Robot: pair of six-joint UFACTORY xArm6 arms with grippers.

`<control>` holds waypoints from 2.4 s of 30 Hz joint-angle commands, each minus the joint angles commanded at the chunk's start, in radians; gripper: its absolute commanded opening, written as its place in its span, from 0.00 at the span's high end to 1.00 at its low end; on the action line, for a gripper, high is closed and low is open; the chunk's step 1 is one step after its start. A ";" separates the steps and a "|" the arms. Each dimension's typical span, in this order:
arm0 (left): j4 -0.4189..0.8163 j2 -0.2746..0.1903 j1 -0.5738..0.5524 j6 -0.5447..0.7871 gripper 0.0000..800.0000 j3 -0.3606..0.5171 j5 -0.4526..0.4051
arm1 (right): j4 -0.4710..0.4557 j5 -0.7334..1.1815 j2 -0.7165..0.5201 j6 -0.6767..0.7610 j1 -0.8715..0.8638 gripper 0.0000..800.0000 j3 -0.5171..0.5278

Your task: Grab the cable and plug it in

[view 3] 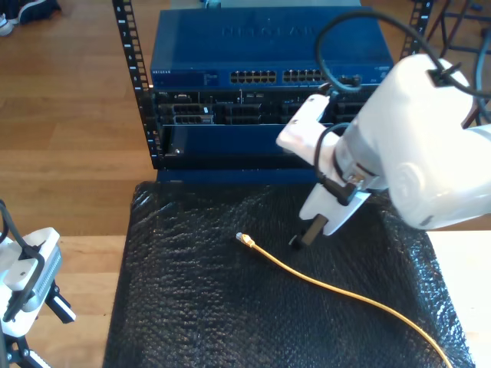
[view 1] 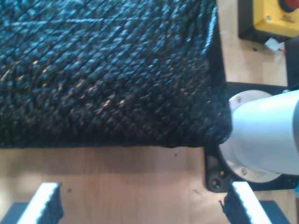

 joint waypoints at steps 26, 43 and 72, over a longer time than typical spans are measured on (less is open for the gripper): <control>-0.002 0.028 -0.041 -0.028 0.00 0.002 -0.025 | -0.005 -0.157 0.098 0.080 0.061 0.01 0.000; -0.020 0.044 -0.041 -0.028 0.00 0.002 -0.026 | -0.006 -0.169 0.259 0.084 0.072 0.01 -0.084; -0.020 0.061 -0.063 -0.029 0.00 0.000 -0.035 | -0.035 -0.005 0.551 0.106 0.089 0.02 -0.336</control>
